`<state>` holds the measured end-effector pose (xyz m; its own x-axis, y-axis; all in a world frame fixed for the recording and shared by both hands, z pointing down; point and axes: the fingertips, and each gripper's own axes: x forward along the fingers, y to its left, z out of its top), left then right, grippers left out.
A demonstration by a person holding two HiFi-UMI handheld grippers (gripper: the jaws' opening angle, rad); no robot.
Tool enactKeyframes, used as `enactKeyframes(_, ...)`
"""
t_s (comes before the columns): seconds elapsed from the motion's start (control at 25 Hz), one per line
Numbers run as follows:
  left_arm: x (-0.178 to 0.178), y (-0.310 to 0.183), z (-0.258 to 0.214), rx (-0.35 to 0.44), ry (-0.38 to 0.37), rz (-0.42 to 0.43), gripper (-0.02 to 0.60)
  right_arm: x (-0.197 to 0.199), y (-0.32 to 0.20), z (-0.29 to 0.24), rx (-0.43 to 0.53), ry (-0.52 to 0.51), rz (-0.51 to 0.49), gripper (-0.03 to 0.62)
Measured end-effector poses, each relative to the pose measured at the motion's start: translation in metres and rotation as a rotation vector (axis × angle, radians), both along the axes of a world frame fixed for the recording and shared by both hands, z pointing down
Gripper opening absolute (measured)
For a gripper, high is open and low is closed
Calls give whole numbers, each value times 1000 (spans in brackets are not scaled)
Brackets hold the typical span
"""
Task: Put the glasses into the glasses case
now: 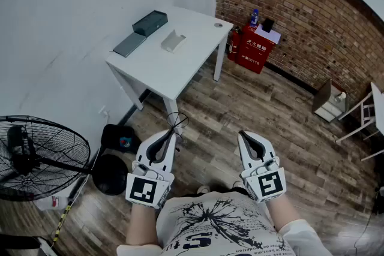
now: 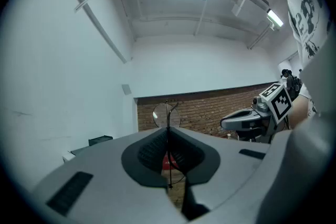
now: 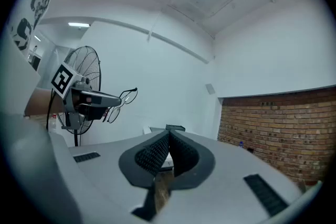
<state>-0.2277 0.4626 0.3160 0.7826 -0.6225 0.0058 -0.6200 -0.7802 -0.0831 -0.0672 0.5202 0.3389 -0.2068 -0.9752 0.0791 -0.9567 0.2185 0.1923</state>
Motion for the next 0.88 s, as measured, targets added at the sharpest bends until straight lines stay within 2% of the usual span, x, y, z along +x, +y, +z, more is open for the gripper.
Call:
enactKeyframes(0.48, 20, -32, 3, -25, 5, 37, 21, 13, -32, -3, -10, -9, 25, 12)
enactKeyframes(0.64, 27, -43, 9, -40, 4, 35, 22, 21, -43, 8, -33, -59, 24, 15)
enactKeyframes(0.88, 38, -70, 22, -68, 1, 15, 21, 39, -74, 21, -70, -47, 21, 15)
